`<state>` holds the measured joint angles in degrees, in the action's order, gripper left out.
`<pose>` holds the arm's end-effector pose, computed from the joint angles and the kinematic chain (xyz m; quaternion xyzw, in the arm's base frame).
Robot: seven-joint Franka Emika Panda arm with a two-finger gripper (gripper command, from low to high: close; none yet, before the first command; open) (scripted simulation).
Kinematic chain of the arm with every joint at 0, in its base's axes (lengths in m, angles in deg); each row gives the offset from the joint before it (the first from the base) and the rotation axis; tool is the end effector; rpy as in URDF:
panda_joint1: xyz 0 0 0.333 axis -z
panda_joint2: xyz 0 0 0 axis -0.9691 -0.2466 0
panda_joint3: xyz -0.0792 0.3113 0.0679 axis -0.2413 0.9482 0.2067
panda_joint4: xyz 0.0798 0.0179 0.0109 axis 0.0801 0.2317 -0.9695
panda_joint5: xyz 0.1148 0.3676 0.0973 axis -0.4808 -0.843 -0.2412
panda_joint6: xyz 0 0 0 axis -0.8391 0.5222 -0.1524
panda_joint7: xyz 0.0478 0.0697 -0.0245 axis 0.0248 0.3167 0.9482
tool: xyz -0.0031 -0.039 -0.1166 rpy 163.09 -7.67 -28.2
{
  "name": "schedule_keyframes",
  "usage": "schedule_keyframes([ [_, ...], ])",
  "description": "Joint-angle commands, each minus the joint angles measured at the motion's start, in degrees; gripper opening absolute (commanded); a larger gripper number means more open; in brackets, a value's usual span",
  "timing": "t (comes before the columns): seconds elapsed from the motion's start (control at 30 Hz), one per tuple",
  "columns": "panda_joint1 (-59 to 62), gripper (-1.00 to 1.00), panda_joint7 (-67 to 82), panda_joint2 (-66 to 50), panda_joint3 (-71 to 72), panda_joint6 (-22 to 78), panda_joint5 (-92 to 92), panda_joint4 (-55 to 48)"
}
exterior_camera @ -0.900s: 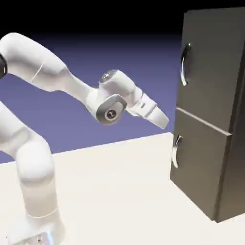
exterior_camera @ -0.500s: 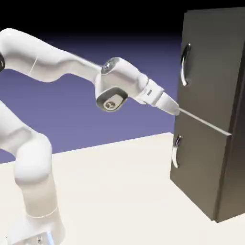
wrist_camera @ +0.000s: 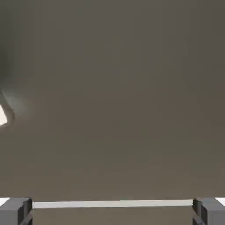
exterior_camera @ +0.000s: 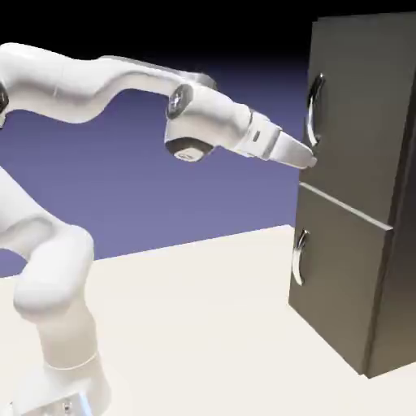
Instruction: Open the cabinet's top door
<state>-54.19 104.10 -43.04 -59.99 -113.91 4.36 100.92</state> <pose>0.4124 -0.0401 0.5742 -0.7680 0.3298 -0.5098 0.2037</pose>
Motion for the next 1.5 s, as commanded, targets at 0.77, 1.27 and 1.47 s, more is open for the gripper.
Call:
schedule_keyframes([
  [0.77,17.96,0.0,48.79,1.92,18.0,0.48,-59.82,-13.92],
  [1.27,31.06,0.0,74.16,0.92,30.35,0.95,-90.5,-23.7],
  [1.47,38.78,-1.0,75.99,-2.74,36.64,1.36,-91.99,-28.97],
])
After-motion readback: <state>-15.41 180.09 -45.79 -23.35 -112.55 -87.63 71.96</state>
